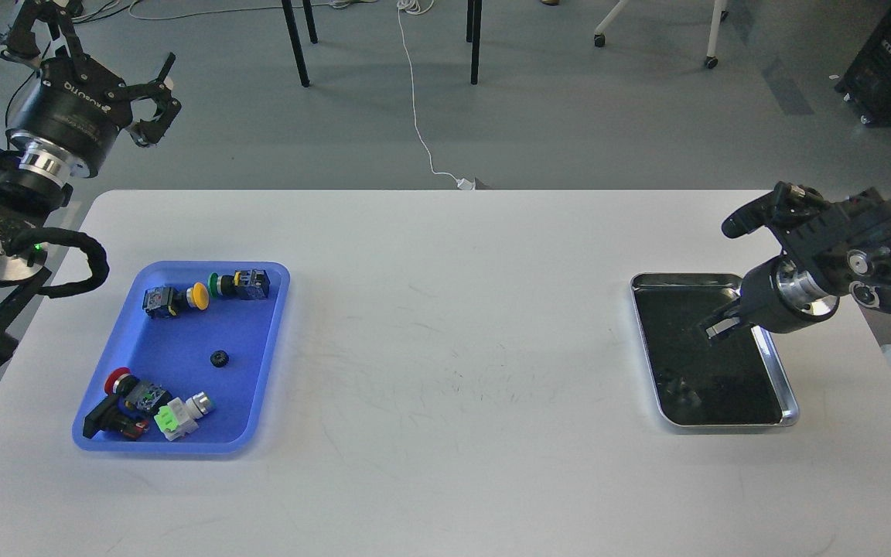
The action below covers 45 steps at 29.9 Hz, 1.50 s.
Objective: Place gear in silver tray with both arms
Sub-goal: 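Carry the gear with the right gripper into the silver tray and release, then lift the right arm away and swing the left arm to the blue tray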
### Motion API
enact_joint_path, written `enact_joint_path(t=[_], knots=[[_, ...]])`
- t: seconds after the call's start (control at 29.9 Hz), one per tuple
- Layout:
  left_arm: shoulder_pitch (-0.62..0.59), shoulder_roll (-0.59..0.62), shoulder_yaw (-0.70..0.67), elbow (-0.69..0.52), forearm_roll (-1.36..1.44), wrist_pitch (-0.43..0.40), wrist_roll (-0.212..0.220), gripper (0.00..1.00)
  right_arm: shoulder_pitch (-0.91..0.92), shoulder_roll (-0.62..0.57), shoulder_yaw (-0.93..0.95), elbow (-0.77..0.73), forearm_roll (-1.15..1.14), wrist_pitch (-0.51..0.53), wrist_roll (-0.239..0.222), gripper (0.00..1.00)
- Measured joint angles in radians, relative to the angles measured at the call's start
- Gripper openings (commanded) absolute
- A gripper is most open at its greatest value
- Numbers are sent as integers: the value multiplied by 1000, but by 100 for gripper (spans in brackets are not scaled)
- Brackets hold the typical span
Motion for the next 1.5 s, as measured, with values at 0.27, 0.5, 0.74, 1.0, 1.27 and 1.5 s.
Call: enact_joint_path(t=[0.27,0.5,0.74,1.0,1.27,1.5], knots=[[-1,-4,-1,-1,0,4,0,98,-89,-48,3,3,-31,-35,0,26],[-1,-2,2,-2,1,5,2,98,-140,-45,12,-3,-45,-79,-4,50],[-1,-5,8,-2,3,7,3,98,-143,-47,46,-1,-47,-86,-6,75],[-6,16,16,-12,9,16,9,98,-141,-48,330,-80,-4,-92,-3,94],[-35,105,74,-134,131,7,60,98,-260,7,760,-196,320,-92,-4,95],[-26,154,111,-312,512,15,74,98,-350,91,1047,-268,590,-113,2,95]])
